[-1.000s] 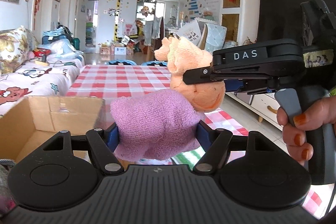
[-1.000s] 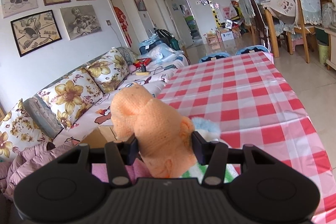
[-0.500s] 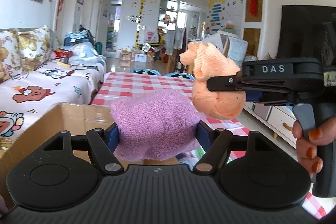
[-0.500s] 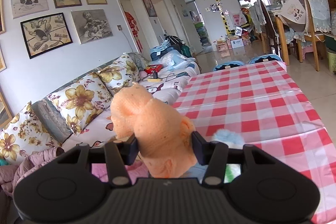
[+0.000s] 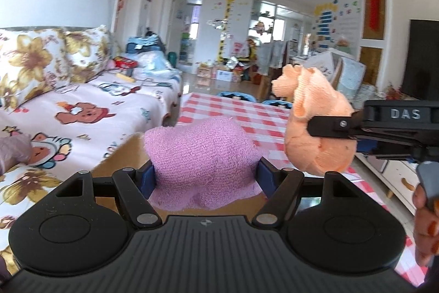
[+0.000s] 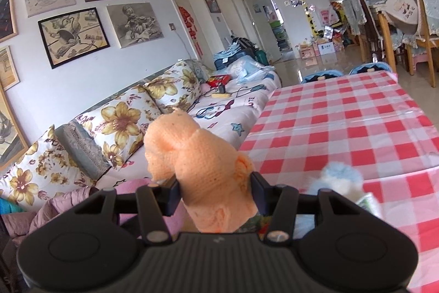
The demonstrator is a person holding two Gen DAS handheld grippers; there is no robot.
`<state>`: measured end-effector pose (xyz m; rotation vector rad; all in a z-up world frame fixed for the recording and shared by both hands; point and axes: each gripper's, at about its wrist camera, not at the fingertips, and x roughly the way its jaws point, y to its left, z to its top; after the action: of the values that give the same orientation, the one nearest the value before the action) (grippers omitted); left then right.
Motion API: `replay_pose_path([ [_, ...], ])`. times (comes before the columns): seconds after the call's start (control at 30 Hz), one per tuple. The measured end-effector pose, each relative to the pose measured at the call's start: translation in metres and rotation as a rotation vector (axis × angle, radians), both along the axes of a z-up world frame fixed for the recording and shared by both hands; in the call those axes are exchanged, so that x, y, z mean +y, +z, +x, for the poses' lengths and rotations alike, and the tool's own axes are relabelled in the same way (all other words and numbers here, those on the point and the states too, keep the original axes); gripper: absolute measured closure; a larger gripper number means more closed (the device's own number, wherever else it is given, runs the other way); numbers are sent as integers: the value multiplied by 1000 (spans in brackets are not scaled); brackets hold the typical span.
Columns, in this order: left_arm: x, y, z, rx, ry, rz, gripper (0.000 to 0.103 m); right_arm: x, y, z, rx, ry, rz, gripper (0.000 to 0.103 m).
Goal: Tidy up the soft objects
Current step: 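Carry both plush items into the cardboard box and open both tools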
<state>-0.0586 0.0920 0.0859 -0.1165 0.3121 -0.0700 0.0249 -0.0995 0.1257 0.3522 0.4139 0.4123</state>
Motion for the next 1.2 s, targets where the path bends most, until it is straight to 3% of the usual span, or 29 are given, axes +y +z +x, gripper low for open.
replay_pose_path([
  [0.37, -2, -5, 5, 86, 122, 23, 14, 29, -14, 12, 76, 54, 11, 51],
  [0.9, 0, -1, -2, 142, 161, 26, 13, 44, -24, 18, 132, 81, 4, 48],
  [1.2, 3, -1, 1, 150, 191, 23, 1, 41, -28, 18, 174, 65, 13, 26],
])
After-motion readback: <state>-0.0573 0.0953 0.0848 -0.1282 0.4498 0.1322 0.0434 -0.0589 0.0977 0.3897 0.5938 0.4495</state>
